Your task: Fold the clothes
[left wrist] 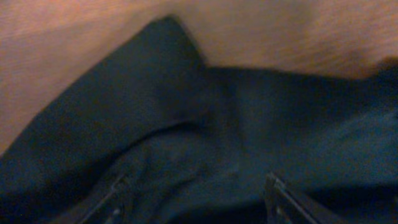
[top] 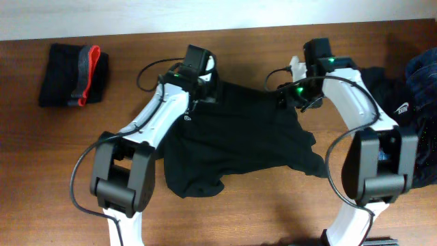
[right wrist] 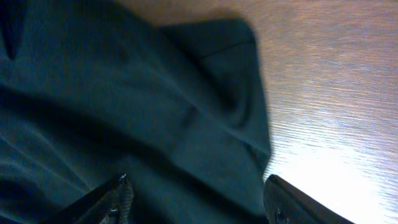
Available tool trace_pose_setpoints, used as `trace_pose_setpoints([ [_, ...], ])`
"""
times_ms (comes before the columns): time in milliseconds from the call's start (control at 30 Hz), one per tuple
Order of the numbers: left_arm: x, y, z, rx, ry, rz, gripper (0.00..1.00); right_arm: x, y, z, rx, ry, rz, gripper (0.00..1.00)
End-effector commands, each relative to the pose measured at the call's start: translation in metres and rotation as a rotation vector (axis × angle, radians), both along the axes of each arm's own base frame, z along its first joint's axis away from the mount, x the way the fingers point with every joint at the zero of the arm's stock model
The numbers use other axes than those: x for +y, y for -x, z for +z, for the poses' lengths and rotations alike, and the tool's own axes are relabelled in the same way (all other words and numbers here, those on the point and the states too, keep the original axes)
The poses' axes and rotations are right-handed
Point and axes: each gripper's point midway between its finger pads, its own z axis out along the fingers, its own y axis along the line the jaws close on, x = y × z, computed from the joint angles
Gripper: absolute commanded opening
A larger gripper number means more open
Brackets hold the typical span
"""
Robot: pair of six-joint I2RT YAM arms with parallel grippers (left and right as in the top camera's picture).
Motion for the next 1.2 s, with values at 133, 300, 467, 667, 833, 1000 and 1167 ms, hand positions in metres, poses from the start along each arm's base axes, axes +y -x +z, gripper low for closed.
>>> trace_pose_setpoints([
  [133,-0.021,-0.005,-0.021,-0.059,-0.093,-0.065,0.73,0.012,0.002,-0.026,0.045,-0.006,0.055,0.73],
  [300,-0.019,-0.008,-0.039,-0.057,-0.133,-0.051,0.73,0.011,0.0,-0.033,0.048,0.001,0.054,0.73],
  [467,-0.015,-0.014,-0.049,-0.072,-0.159,-0.03,0.73,0.011,-0.004,-0.033,0.032,0.003,0.053,0.73],
  [667,-0.018,-0.019,-0.06,-0.082,-0.154,-0.03,0.73,0.011,-0.01,-0.032,0.003,0.003,0.053,0.74],
  [833,-0.017,-0.022,-0.07,-0.081,-0.167,-0.023,0.73,0.011,-0.014,-0.033,-0.013,0.003,0.052,0.74],
  [1000,-0.014,-0.025,-0.069,-0.098,-0.182,-0.009,0.66,0.008,-0.014,-0.033,-0.013,0.003,0.044,0.75],
  [1167,-0.015,-0.028,-0.067,-0.112,-0.175,-0.007,0.39,0.003,-0.015,-0.034,-0.013,0.021,0.037,0.75],
])
